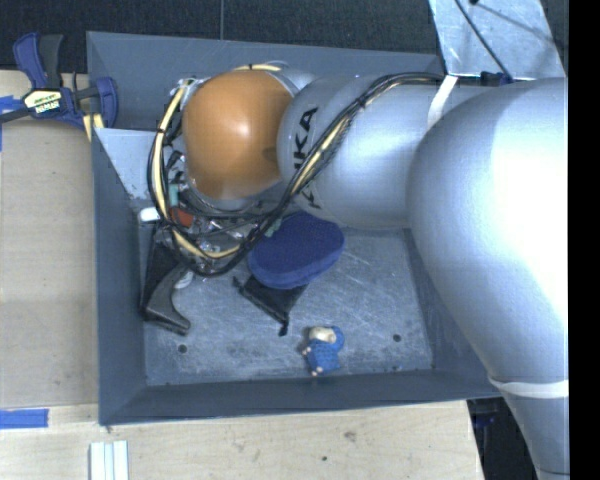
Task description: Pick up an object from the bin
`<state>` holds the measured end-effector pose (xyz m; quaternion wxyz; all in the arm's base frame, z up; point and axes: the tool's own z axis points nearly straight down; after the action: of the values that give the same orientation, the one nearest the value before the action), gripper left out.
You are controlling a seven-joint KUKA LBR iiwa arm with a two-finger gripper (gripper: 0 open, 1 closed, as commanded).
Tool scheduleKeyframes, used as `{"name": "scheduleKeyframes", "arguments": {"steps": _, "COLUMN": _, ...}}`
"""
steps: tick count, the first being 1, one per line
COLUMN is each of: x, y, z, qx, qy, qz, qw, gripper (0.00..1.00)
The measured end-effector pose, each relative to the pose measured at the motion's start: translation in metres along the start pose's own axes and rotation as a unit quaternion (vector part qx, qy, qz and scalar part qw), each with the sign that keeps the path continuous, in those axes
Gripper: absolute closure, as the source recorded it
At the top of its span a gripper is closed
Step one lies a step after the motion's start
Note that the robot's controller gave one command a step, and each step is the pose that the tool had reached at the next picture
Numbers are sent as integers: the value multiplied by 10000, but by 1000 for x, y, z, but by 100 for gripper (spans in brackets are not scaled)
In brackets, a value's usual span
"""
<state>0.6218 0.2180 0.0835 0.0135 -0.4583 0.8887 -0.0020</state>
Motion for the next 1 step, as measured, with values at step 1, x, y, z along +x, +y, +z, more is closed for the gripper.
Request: {"name": "scheduleKeyframes", "arguments": {"steps": 1, "x": -10, "y": -6, "z": -138, "qx": -42, "qy": 52, "qz": 82, "qw": 9999, "gripper": 100}}
